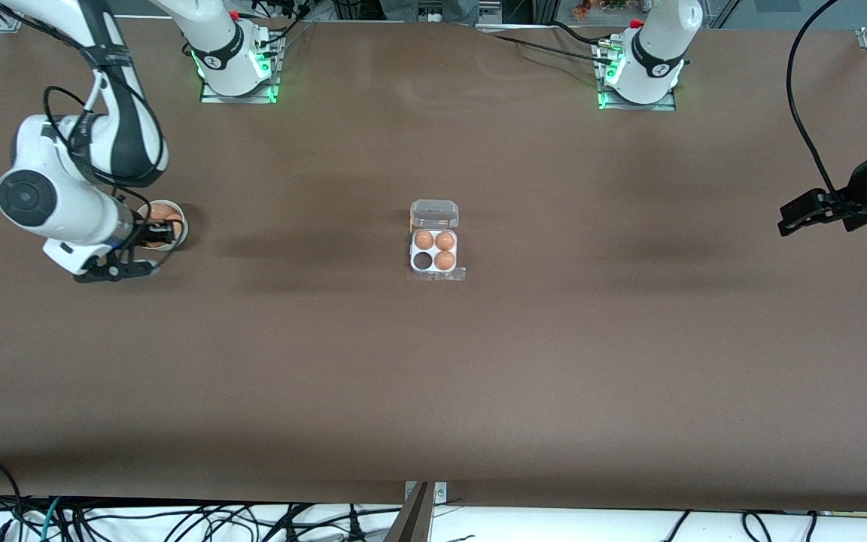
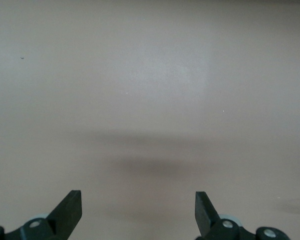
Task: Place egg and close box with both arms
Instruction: 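Carry the egg with the right gripper to the clear egg box, then lower the egg into the empty box slot and open the right gripper, then withdraw the right gripper while the left gripper reaches the box lid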
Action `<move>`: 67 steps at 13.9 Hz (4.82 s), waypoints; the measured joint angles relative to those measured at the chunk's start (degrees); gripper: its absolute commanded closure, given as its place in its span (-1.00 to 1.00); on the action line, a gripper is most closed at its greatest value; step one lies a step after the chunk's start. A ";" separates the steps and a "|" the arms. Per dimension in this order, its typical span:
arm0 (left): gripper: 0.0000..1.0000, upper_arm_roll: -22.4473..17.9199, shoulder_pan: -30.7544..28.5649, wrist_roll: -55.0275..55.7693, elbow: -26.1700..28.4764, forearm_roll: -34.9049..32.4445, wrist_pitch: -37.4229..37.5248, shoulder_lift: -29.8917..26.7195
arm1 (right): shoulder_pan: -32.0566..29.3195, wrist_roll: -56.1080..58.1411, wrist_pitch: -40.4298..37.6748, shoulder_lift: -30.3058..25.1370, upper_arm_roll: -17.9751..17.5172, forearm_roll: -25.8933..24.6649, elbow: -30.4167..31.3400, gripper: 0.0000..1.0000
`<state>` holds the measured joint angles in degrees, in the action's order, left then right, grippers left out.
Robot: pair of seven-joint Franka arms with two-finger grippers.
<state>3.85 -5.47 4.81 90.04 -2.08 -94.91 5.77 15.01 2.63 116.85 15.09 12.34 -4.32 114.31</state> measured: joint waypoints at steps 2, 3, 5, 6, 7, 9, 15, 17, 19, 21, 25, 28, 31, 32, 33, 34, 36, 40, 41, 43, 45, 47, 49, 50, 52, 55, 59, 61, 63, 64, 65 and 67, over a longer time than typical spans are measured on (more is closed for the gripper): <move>-1.00 0.00 0.00 0.00 -0.02 0.00 0.02 0.00 | 4.40 -5.51 -1.13 3.05 -0.21 2.49 -4.23 0.42; -1.00 0.00 0.00 0.00 -0.02 0.00 0.03 0.00 | 6.50 -8.53 -1.21 4.37 -0.36 3.53 -5.79 0.42; -1.00 0.00 0.00 0.00 -0.03 0.00 0.05 0.00 | 9.36 -13.11 -1.21 6.29 -1.46 7.83 -8.02 0.42; -1.00 0.00 0.00 0.00 -0.04 0.00 0.05 0.00 | 10.39 -15.59 -1.20 7.24 -2.48 9.89 -9.34 0.42; -1.00 0.00 0.00 0.00 -0.04 0.00 0.06 0.00 | 11.67 -19.01 -1.20 8.29 -3.33 10.94 -10.91 0.42; -1.00 0.00 0.00 0.00 -0.04 0.00 0.07 0.00 | 15.06 -25.43 -0.77 10.38 -4.24 11.62 -13.66 0.42; -1.00 0.00 0.00 0.00 -0.05 0.00 0.16 0.00 | 25.96 -42.46 3.24 18.19 -4.66 11.84 -21.87 0.42; -1.00 0.00 0.00 0.00 -0.05 0.00 0.22 0.00 | 28.27 -45.59 3.33 20.88 -4.68 12.59 -25.59 0.42; -1.00 0.00 0.00 0.00 -0.05 0.00 0.31 0.01 | 29.57 -47.01 3.37 22.78 -4.72 15.24 -28.33 0.42; -1.00 0.00 0.00 0.00 -0.05 0.00 0.35 0.03 | 30.31 -48.39 4.84 23.95 -4.74 17.37 -29.65 0.42; -1.00 0.00 0.00 0.00 -0.05 0.00 0.37 0.06 | 31.53 -51.80 10.43 26.21 -5.62 17.92 -29.92 0.42; -1.00 0.00 0.00 0.00 -0.05 0.00 0.37 0.07 | 32.13 -52.36 11.09 27.05 -5.86 17.94 -30.05 0.42; -1.00 0.00 0.00 0.00 -0.05 0.00 0.37 0.07 | 32.12 -52.37 11.09 27.51 -5.85 17.95 -30.09 0.42; -1.00 0.00 0.00 0.00 -0.05 0.00 0.37 0.07 | 32.12 -52.37 11.09 27.70 -5.85 17.95 -30.09 0.41; -1.00 0.00 0.00 0.00 -0.05 0.00 0.37 0.07 | 32.12 -52.38 11.09 27.94 -5.85 17.95 -30.09 0.41; -1.00 0.00 0.00 0.00 -0.05 0.00 0.37 0.07 | 32.12 -52.39 11.09 28.18 -5.85 17.95 -30.09 0.40; -1.00 0.00 0.00 0.00 -0.05 0.00 0.37 0.07 | 32.12 -52.42 11.09 28.50 -5.85 17.96 -30.10 -0.27; -1.00 0.00 0.01 0.00 -0.05 0.00 0.38 0.07 | 32.12 -52.43 11.09 28.65 -5.85 17.99 -30.17 -1.00; -1.00 0.00 0.01 0.00 -0.05 0.00 0.38 0.07 | 32.12 -52.43 11.09 28.65 -5.85 17.99 -30.28 -1.00; -1.00 0.00 0.01 0.00 -0.05 0.00 0.38 0.07 | 32.10 -52.42 11.10 28.65 -5.77 17.99 -30.61 -1.00; -1.00 0.00 0.01 0.00 -0.05 0.00 0.38 0.07 | 31.92 -52.36 11.11 28.65 -5.43 17.99 -31.13 -1.00; -1.00 0.02 0.02 0.00 -0.05 0.00 0.38 0.07 | 31.70 -51.47 11.11 28.65 -4.24 17.97 -31.90 -1.00; -1.00 0.75 0.18 0.00 -0.05 0.07 0.38 0.07 | 31.31 -48.57 10.93 28.54 -2.29 17.97 -32.68 -1.00; -1.00 1.94 0.26 0.00 -0.05 0.13 0.56 0.07 | 30.88 -47.03 10.36 28.40 -1.44 17.97 -32.85 -1.00; -1.00 6.08 0.56 1.39 -0.04 0.28 2.26 0.17 | 30.06 -44.52 8.13 27.95 0.36 17.97 -32.92 -1.00; -0.78 14.67 2.22 8.74 -0.02 0.51 5.67 1.65 | 29.74 -39.11 3.75 26.94 3.95 17.98 -33.03 -1.00; 0.10 21.66 7.51 23.38 -0.01 5.44 6.12 4.96 | 28.82 -32.44 -1.63 24.48 8.43 18.00 -33.14 -1.00; 0.47 21.85 11.39 26.81 0.00 8.83 6.29 6.70 | 26.93 -28.57 -3.39 22.91 8.82 18.00 -33.14 -1.00; 0.73 21.89 15.29 30.08 0.04 10.47 6.37 8.96 | 25.52 -25.86 -4.23 21.82 8.74 18.00 -33.06 -1.00; 0.75 21.92 17.38 31.90 0.07 10.70 6.39 10.43 | 24.74 -25.05 -4.95 21.11 8.48 18.00 -32.94 -1.00; 0.77 21.94 19.45 33.54 0.08 10.73 6.39 12.08 | 23.55 -24.01 -5.85 20.20 7.62 17.84 -32.76 -1.00; 0.90 21.94 22.86 35.49 0.09 10.75 6.34 15.50 | 18.74 -22.31 -7.91 17.42 2.90 15.21 -32.12 -1.00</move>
<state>25.79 17.39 40.30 90.13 8.66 -88.56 21.27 33.75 -19.67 108.93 32.50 15.24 10.89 82.19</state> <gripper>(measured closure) 0.863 0.000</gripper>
